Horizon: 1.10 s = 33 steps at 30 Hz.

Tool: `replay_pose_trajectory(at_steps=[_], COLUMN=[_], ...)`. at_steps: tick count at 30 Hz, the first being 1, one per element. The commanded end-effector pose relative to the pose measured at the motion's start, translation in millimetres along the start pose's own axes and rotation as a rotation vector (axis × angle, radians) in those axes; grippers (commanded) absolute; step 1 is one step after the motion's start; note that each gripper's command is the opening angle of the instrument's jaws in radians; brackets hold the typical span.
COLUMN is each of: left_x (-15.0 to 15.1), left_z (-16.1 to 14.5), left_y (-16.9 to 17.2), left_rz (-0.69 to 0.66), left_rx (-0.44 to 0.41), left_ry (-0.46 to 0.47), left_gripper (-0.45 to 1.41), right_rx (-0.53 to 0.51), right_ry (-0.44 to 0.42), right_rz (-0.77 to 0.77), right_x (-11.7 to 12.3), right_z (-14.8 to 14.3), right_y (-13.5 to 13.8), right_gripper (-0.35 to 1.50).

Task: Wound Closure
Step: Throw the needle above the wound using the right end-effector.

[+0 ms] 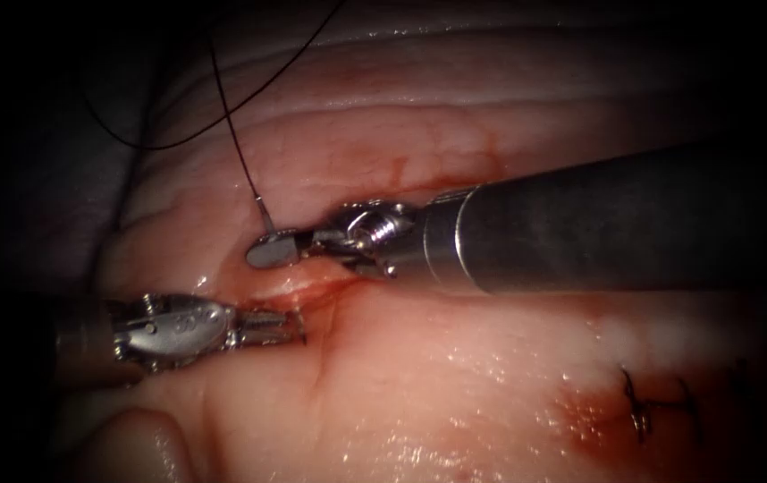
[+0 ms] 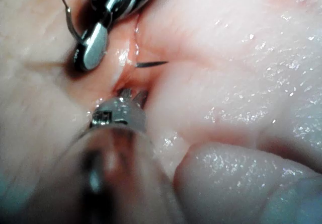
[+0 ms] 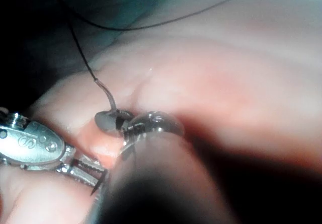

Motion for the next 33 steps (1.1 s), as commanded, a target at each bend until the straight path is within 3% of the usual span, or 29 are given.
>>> replay_pose_trajectory(at_steps=[1, 2, 4, 8, 14, 20, 21, 23, 28, 31, 33], left_x=[-0.2, -0.1, 0.0, 0.1, 0.1, 0.1, 0.1, 0.1, 0.2, 0.3, 0.3], left_z=[0.8, 0.7, 0.6, 0.6, 0.6, 0.5, 0.5, 0.5, 0.4, 0.4, 0.4], left_y=[0.2, 0.3, 0.4, 0.5, 0.5, 0.8, 0.8, 0.9, 0.9, 0.9, 0.9], left_rz=[-0.001, -0.002, -0.003, -0.003, -0.003, -0.004, -0.004, -0.004, -0.011, -0.006, -0.006], left_rx=[-0.002, -0.002, -0.003, -0.003, -0.003, -0.002, -0.002, -0.002, -0.003, -0.004, -0.004], left_ry=[0.000, 0.000, 0.000, 0.000, 0.000, 0.000, 0.000, 0.000, 0.000, 0.000, 0.000], left_gripper=[-0.03, -0.03, -0.03, -0.03, -0.03, -0.01, -0.01, -0.01, -0.01, -0.01, -0.01], right_rx=[0.003, -0.028, -0.095, -0.159, -0.167, -0.171, -0.172, -0.171, -0.255, -0.291, -0.285], right_ry=[0.003, 0.033, 0.100, 0.130, 0.132, 0.138, 0.138, 0.140, 0.060, 0.008, -0.005], right_rz=[-0.011, -0.107, -0.255, -0.387, -0.438, -0.437, -0.438, -0.440, -0.439, -0.194, -0.154], right_x=[0.0, 1.0, 3.1, 5.5, 6.4, 6.6, 6.5, 6.4, 5.9, 4.8, 4.5], right_z=[1.0, 1.2, 1.3, 0.6, 0.3, 1.2, 1.3, 1.3, 0.8, 0.3, 0.2], right_y=[0.6, 0.9, 1.5, 1.9, 1.3, 0.4, 0.4, 0.6, 1.3, 1.7, 1.7], right_gripper=[0.49, 0.81, 1.06, 1.01, 0.94, 0.54, 0.37, -0.30, -0.35, -0.35, -0.35])
